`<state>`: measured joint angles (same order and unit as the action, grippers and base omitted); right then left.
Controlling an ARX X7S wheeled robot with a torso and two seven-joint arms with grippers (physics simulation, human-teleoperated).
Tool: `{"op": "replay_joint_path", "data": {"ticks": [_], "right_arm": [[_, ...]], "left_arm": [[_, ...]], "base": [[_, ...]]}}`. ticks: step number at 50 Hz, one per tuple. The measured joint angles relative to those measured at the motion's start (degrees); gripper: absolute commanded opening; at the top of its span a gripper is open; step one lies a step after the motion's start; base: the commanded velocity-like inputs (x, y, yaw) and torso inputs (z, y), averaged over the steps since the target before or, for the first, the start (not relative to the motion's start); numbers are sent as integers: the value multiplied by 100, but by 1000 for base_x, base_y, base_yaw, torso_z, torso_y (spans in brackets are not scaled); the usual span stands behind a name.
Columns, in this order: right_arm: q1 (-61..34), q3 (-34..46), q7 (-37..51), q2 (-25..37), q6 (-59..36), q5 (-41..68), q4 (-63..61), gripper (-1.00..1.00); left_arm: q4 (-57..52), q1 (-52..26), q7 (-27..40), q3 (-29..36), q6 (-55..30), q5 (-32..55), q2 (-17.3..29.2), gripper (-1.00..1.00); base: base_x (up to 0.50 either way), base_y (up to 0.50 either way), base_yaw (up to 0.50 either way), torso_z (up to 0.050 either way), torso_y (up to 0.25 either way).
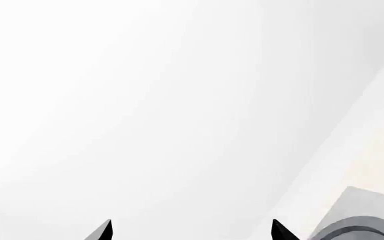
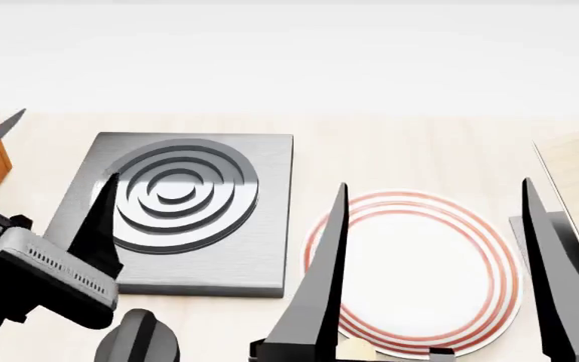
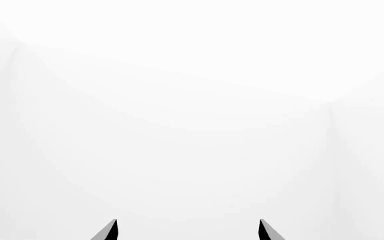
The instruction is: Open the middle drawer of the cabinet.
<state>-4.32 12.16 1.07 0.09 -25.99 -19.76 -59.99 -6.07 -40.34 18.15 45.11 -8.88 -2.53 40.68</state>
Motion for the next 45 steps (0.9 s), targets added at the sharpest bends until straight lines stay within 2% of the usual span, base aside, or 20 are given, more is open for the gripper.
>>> {"op": "replay_joint_path", "data": {"ticks": [18,45], "right_arm": [[28,-23,-12,1,18,18,0,100],[30,-43,-27,1,30,12,0,100]], "left_arm": [[2212,-802,-403,532,437,-536,-579,100],[5483,-1619,-317,832,1508,-760,-1462,100]], "base": [[0,0,0,0,0],[0,0,0,0,0]]}}
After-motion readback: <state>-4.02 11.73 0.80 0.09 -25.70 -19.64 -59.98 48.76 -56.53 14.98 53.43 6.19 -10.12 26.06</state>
